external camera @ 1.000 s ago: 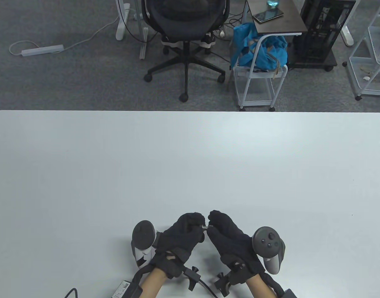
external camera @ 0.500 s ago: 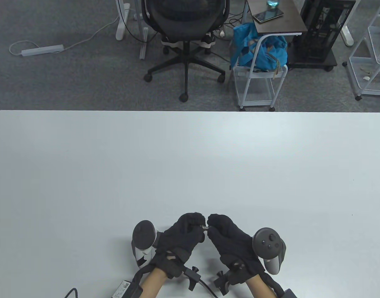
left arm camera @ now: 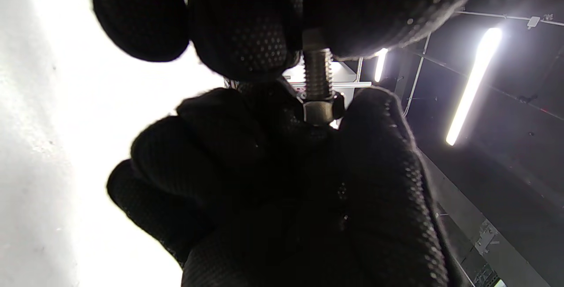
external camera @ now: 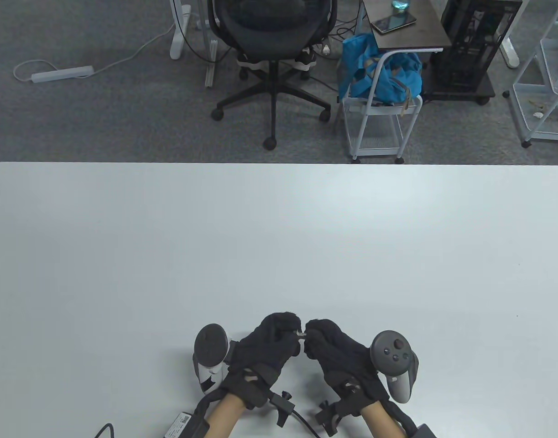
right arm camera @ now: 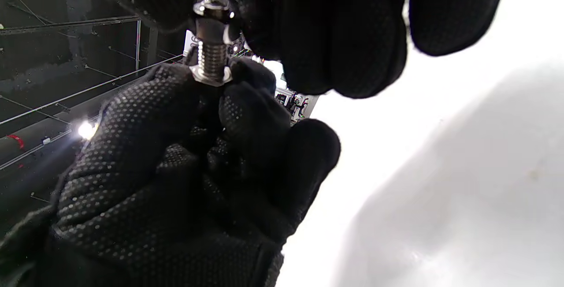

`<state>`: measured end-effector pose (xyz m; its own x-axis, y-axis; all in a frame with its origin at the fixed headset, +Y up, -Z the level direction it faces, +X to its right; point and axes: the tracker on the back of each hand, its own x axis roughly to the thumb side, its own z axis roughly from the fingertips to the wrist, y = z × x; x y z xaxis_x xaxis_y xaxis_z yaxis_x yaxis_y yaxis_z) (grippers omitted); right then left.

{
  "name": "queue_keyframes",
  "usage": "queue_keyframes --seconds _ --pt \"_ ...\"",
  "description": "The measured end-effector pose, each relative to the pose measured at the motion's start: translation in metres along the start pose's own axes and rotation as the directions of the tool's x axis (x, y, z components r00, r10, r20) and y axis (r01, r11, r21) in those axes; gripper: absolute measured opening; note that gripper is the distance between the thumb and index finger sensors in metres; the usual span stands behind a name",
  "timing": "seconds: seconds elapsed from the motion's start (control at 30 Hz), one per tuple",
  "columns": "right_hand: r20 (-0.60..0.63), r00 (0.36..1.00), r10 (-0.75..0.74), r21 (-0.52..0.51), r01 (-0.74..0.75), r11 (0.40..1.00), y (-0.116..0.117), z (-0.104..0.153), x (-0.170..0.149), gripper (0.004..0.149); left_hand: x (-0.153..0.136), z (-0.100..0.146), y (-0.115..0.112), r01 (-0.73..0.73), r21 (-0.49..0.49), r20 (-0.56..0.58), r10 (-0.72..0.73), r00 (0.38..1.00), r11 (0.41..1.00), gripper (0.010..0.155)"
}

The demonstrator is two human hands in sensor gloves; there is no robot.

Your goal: Unscrew nut from screw

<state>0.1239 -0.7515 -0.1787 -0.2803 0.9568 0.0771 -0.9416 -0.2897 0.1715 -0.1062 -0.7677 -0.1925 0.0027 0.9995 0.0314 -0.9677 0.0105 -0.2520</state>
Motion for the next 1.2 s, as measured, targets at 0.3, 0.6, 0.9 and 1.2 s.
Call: queue_keyframes --seconds 0.3,0.6,0.9,1.2 --pt "0.092 0.995 0.041 -0.025 -0.039 0.999 -0.001 0.001 0.01 0.052 0.0 0.0 0.0 -0.001 0.001 -0.001 0.001 1.0 1.0 0.047" --pt "0.044 0.999 0.02 0.018 -0.021 1.0 0.0 0.001 0.005 0.067 0.0 0.0 0.0 -0.003 0.004 -0.001 0.003 1.0 1.0 0.047" --pt "0.014 1.0 0.018 -0.013 -0.018 1.0 -0.001 0.001 0.005 0.056 -0.001 0.0 0.0 -0.002 0.001 -0.002 0.002 1.0 1.0 0.047" --pt "0.095 0.995 0.039 -0.015 -0.038 0.999 -0.003 0.001 0.015 0.05 -0.001 0.0 0.001 -0.012 0.011 -0.006 0.012 1.0 1.0 0.047"
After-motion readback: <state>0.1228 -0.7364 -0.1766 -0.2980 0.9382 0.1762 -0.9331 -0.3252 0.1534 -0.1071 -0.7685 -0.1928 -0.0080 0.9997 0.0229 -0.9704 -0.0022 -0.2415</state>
